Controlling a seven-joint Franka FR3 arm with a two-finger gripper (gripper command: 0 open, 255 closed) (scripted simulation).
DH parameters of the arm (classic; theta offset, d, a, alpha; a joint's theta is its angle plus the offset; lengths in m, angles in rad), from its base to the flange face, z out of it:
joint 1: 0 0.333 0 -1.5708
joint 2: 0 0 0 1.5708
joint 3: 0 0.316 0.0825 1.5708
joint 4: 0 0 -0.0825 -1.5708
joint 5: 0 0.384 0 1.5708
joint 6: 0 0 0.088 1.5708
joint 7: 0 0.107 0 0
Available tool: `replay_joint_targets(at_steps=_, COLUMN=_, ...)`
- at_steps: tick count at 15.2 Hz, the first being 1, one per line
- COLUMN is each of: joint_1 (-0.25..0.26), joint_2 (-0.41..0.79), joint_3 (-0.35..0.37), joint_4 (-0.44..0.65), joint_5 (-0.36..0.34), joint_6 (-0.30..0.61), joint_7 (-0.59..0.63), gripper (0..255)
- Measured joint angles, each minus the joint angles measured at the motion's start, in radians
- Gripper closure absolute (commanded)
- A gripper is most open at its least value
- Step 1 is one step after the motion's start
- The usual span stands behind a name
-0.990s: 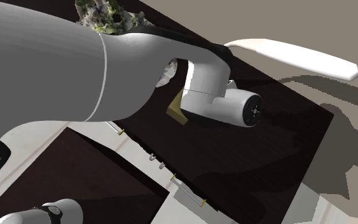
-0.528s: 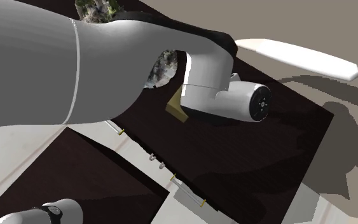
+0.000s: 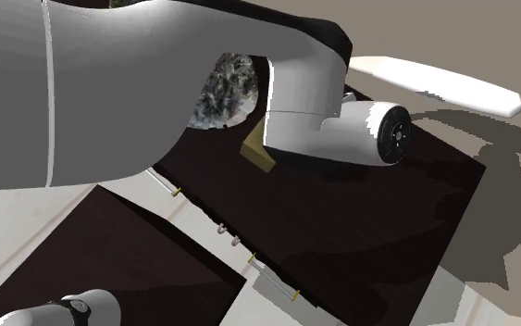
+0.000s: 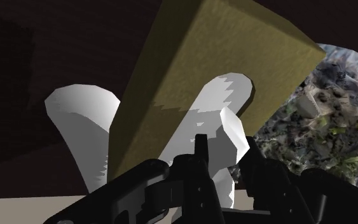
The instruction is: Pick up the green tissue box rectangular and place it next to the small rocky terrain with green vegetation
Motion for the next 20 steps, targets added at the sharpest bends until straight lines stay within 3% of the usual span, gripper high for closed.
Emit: replay_joint_targets(at_steps=20, joint_1=0.021, joint_2=-0.143, joint_3=-0.041, joint_4=0.068, joint_5=-0.120, joint_6=-0.127, joint_7=0.162, gripper=255)
